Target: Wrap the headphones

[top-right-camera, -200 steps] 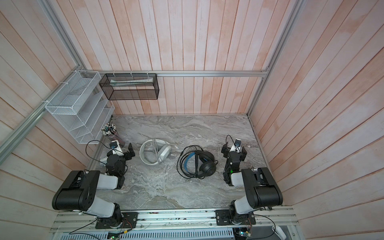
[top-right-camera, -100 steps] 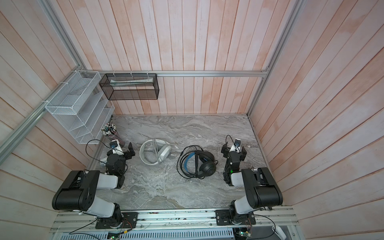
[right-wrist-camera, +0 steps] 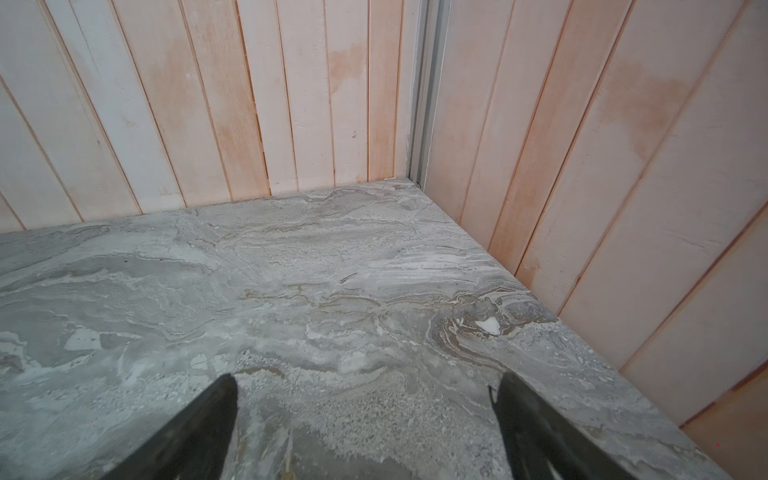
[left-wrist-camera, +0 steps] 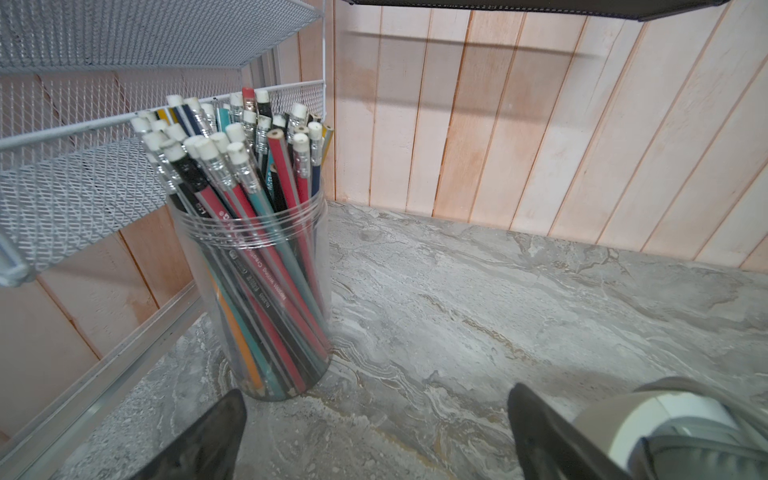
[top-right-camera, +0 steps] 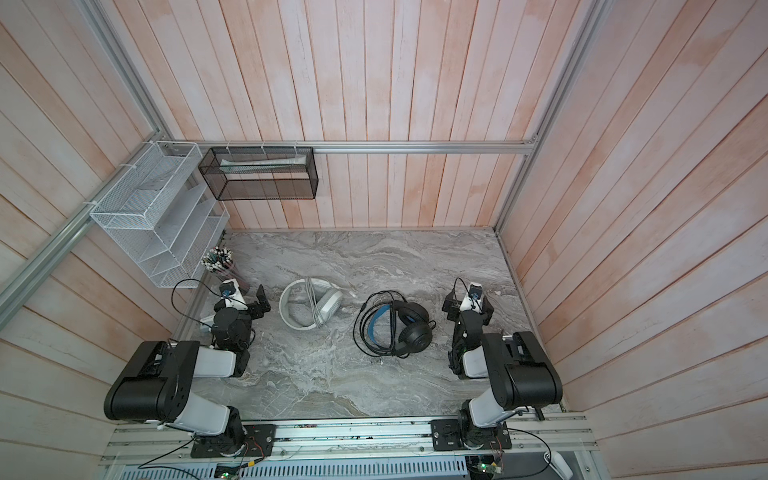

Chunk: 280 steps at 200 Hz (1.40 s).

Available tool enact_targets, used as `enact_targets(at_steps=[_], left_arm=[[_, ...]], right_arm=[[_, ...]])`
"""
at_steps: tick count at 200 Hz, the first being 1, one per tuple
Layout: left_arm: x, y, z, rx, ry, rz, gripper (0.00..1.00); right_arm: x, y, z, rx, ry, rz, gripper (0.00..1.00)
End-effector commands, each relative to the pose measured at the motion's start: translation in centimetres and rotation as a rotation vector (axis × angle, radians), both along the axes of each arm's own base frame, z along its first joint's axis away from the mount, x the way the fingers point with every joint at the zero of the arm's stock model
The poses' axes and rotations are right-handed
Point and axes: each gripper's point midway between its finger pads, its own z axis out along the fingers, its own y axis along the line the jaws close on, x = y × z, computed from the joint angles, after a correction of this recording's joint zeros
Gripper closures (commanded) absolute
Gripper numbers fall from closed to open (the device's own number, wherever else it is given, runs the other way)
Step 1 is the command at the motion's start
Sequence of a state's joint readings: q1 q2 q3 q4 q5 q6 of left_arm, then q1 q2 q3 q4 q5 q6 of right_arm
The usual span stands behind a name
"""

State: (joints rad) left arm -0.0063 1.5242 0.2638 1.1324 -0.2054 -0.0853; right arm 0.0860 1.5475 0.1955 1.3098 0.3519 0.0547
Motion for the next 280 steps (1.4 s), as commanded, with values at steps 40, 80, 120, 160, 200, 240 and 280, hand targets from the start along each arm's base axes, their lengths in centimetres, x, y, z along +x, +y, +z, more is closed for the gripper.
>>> enact_targets(at_steps=[40, 80, 120, 160, 200, 240, 280], left_arm=[[0.25, -0.05, -0.17, 0.013, 0.01, -0.011, 0.01], [0.26, -0.05, -0.16, 0.013, 0.009, -0.011, 0.01], [0.26, -0.07, -0.19, 0.014, 0.011, -0.011, 0.01], [0.22, -0.04, -0.18, 0.014, 0.01, -0.01, 0.02], [0.26, -0.07, -0.19, 0.013, 0.011, -0.011, 0.01], [0.28, -0.05, -0.17, 0.013, 0.01, -0.011, 0.01], [0.25, -0.04, -0.16, 0.013, 0.009, -0.01, 0.01]], right_arm=[[0.19, 0.11, 0.97, -0.001, -0.04, 0.01, 0.02], [0.19, 0.12, 0.92, -0.001, -0.037, 0.01, 0.02], [0.19, 0.12, 0.95, 0.0, -0.038, 0.01, 0.02], [0.18, 0.13, 0.92, -0.001, -0.037, 0.011, 0.02], [0.17, 0.13, 0.88, 0.0, -0.036, 0.011, 0.02], [0.19, 0.11, 0.92, -0.001, -0.037, 0.01, 0.02], [0.22, 0.14, 0.92, 0.0, -0.037, 0.014, 0.02]])
